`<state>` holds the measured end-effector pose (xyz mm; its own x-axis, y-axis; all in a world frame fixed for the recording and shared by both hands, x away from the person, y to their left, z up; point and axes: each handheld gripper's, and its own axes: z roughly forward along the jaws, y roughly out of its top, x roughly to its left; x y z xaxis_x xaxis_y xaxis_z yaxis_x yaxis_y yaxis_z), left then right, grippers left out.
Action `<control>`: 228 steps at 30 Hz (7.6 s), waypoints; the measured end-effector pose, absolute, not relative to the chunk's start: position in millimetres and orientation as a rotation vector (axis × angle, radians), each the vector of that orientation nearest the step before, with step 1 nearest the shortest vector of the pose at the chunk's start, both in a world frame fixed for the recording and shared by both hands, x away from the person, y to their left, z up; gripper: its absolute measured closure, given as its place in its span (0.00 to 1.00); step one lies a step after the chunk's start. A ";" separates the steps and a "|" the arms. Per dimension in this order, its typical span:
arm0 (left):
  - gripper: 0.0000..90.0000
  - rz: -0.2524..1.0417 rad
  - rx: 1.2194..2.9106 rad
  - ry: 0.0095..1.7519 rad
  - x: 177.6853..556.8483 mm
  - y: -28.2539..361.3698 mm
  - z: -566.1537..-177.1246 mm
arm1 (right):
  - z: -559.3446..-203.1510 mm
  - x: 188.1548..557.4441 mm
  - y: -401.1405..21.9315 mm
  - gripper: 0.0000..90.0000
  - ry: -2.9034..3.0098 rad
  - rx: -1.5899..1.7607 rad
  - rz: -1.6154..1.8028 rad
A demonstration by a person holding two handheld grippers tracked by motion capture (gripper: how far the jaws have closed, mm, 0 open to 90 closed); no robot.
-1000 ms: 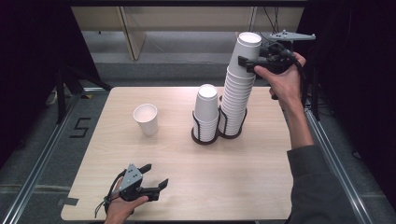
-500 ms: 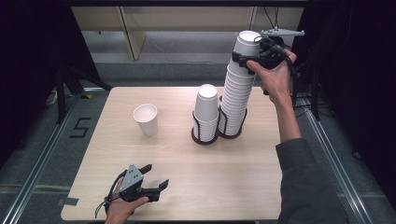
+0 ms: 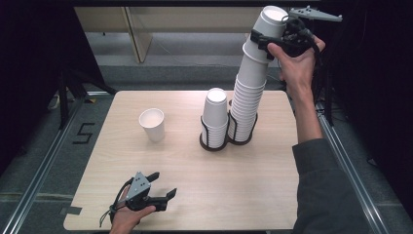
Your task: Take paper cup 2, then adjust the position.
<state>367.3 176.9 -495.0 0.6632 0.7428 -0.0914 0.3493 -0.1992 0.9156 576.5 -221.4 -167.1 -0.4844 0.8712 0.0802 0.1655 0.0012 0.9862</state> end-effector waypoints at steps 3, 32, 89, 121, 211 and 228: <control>0.16 0.461 1.807 0.877 366.8 176.9 -494.0 | -159.7 570.4 -228.2 0.20 1.669 1.062 1.558; 0.16 0.459 1.799 0.884 369.9 171.6 -497.6 | -240.8 469.7 -287.2 0.20 1.761 1.060 1.445; 0.16 0.474 1.675 0.742 369.3 166.9 -495.2 | -425.0 425.2 -138.2 0.20 2.287 0.827 1.575; 0.07 0.339 1.671 0.654 369.2 115.6 -502.4 | -435.6 405.5 -94.4 0.21 2.361 0.647 1.617; 0.03 0.536 1.749 0.361 366.9 130.7 -488.2 | -404.0 414.2 -131.8 0.29 2.607 0.775 1.803; 0.08 0.500 1.766 0.352 367.6 131.2 -481.6 | -407.3 418.3 -134.6 0.28 2.627 0.811 1.894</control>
<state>367.6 131.2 -481.6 0.8613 0.4864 0.1471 -0.0256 -0.2475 0.9686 418.3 -134.6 -407.3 -0.8637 0.2675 0.4271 0.4898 0.2456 0.8365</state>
